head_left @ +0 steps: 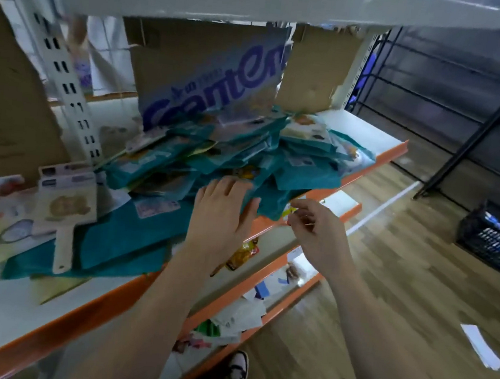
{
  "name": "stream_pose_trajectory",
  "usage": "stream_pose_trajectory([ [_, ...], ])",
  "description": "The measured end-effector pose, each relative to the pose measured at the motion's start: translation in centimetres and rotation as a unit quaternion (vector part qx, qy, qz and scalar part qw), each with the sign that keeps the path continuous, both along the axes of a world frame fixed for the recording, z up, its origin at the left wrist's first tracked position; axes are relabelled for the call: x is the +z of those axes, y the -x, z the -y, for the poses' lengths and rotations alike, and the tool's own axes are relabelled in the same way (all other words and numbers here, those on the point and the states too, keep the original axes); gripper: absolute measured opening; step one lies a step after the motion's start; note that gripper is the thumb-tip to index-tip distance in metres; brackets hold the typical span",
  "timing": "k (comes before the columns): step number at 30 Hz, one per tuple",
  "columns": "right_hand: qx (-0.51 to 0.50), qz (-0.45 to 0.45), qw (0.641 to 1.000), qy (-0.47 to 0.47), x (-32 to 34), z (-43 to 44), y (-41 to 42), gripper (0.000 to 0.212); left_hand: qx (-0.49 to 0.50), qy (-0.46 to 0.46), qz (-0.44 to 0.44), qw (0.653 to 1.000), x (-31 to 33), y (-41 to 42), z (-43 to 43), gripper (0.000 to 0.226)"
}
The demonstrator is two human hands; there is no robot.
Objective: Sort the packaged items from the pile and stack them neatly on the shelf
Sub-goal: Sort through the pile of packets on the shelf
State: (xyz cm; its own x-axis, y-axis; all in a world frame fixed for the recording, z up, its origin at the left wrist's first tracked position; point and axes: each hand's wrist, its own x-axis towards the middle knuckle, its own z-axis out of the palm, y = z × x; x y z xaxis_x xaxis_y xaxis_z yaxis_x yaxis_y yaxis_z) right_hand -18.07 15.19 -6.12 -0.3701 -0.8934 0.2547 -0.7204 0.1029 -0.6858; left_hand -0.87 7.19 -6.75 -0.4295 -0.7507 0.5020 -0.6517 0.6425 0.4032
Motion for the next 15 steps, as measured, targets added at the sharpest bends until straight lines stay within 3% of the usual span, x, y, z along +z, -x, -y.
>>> stream_pose_trajectory([
  [9,-0.041,-0.05,0.998,0.01,2.3,9.8,12.9,0.024,-0.015,0.129,-0.013,0.991,3.1,12.3,10.1,0.034],
  [15,-0.019,-0.036,0.999,0.021,1.2,15.0,19.5,0.022,-0.022,0.127,0.009,0.992,3.9,18.0,13.7,0.03],
])
